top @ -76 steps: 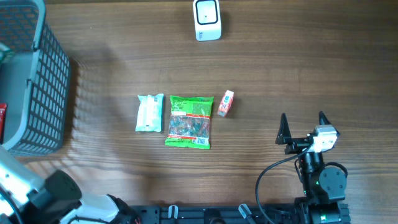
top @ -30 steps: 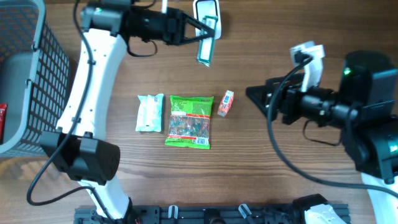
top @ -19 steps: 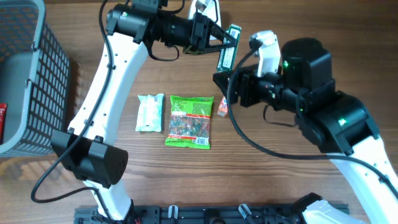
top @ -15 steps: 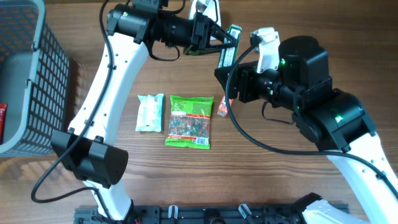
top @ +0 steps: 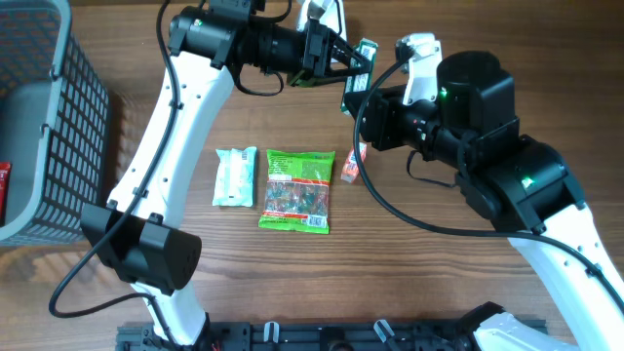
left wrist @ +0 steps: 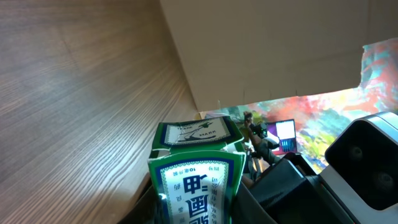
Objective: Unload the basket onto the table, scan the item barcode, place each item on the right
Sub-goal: 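Grasp the green box with the right gripper from the left gripper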
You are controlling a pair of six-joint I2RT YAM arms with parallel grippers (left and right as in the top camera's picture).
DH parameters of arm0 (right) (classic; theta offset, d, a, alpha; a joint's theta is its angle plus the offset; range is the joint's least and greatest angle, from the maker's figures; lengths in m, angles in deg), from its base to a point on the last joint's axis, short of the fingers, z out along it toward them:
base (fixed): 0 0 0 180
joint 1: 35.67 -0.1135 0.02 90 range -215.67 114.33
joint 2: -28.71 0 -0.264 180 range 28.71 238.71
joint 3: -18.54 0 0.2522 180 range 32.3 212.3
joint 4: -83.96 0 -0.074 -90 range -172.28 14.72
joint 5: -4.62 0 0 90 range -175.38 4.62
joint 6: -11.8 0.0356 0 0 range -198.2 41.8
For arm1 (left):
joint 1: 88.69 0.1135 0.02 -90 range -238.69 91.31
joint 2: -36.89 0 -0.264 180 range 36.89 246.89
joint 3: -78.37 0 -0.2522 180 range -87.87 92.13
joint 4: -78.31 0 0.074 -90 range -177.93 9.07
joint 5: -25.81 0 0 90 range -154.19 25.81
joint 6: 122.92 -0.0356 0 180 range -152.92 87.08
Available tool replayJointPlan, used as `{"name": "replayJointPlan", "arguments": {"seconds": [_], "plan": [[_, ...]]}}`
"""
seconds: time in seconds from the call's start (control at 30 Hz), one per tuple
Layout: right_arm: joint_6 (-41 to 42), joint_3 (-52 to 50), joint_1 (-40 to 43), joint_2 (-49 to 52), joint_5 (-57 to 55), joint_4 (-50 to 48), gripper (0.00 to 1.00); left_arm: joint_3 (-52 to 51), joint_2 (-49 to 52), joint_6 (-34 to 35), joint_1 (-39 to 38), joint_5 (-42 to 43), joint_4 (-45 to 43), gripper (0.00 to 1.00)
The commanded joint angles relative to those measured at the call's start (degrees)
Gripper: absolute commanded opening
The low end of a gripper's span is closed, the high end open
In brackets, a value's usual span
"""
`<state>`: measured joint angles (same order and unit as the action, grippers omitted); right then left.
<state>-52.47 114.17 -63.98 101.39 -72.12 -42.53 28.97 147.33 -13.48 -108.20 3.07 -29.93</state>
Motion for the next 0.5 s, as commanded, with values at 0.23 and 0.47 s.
{"name": "replayJointPlan", "arguments": {"seconds": [0.23, 0.47], "plan": [[-0.2, 1.0, -0.2, 1.4, 0.5, 0.2, 0.31, 0.0, 0.0, 0.3, -0.8, 0.2, -0.4, 0.29], [-0.3, 1.0, -0.2, 1.4, -0.8, 0.6, 0.23, 0.0, 0.0, 0.4, -0.8, 0.2, -1.4, 0.37]]}}
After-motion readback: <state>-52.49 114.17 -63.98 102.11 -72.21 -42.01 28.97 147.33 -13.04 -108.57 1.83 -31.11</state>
